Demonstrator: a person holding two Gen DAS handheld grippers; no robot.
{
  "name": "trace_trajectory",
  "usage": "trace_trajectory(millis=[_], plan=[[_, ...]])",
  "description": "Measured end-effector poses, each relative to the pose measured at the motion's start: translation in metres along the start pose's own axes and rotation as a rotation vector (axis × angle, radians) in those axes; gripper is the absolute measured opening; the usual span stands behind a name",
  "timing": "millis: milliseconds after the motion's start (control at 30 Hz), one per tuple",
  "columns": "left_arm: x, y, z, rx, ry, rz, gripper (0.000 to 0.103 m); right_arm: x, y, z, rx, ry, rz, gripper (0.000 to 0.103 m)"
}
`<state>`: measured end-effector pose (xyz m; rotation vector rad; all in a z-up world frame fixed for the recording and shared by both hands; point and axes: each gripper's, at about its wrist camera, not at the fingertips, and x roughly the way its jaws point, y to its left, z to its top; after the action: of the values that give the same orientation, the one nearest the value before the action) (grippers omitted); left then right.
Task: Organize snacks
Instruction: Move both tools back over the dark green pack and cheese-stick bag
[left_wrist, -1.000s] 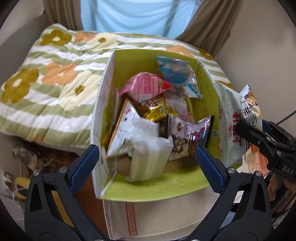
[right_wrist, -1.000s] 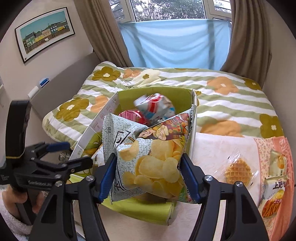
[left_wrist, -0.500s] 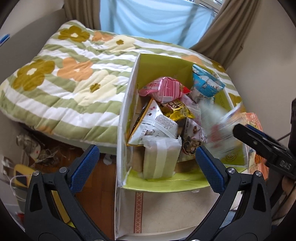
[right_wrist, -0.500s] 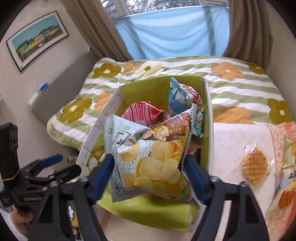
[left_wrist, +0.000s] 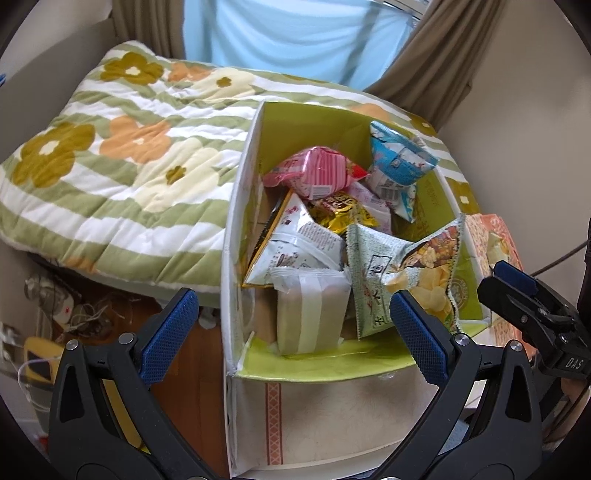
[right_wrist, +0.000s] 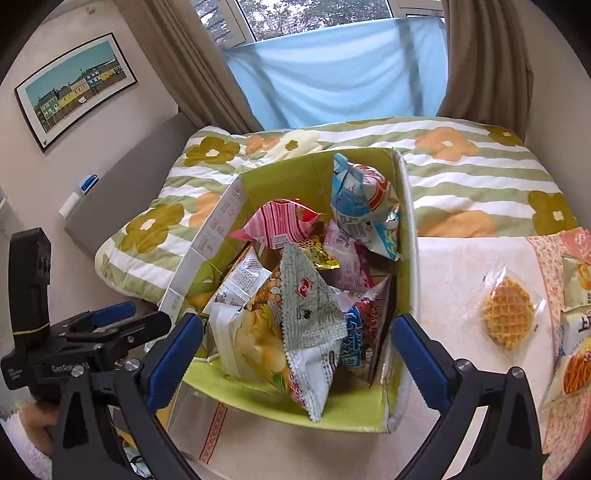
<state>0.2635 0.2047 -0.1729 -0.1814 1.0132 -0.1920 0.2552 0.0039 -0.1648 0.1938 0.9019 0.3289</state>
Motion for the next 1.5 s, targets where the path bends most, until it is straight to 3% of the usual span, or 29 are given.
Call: trace_trajectory(millis=[400,733,900,1167,1333,1500], plan=[[-0.013,-0.033,0.0,0.067,-0.033,-0.065,0.102,-0.046,-0.026,-0.012,0.041,-0.06,-0.1,0.102],[-0.023,-0.127,-0.022,0.122,-0.062,-0.079,0.102,-0.113,-0.106,-0.017,0.075,-0.123,-0.157,0.102],[-0.012,-0.192,-0.041,0.128,-0.016,-0.102,0.102,-0.143,-0.159,-0.018,0.071,-0.119,-0.165,0.102],[0.031,-0.314,-0.1,0.177,0.115,-0.103,0.102,-0.17,-0.229,-0.019,0.049,-0.077,-0.158,0.102],[0.07,-0.363,-0.144,0.168,0.217,-0.086,0.102,-0.162,-0.267,-0.019,0.031,-0.018,-0.167,0.102],[0.104,-0.39,-0.178,0.17,0.305,-0.078,0.102,-0.148,-0.292,-0.026,0.019,0.018,-0.145,0.102]])
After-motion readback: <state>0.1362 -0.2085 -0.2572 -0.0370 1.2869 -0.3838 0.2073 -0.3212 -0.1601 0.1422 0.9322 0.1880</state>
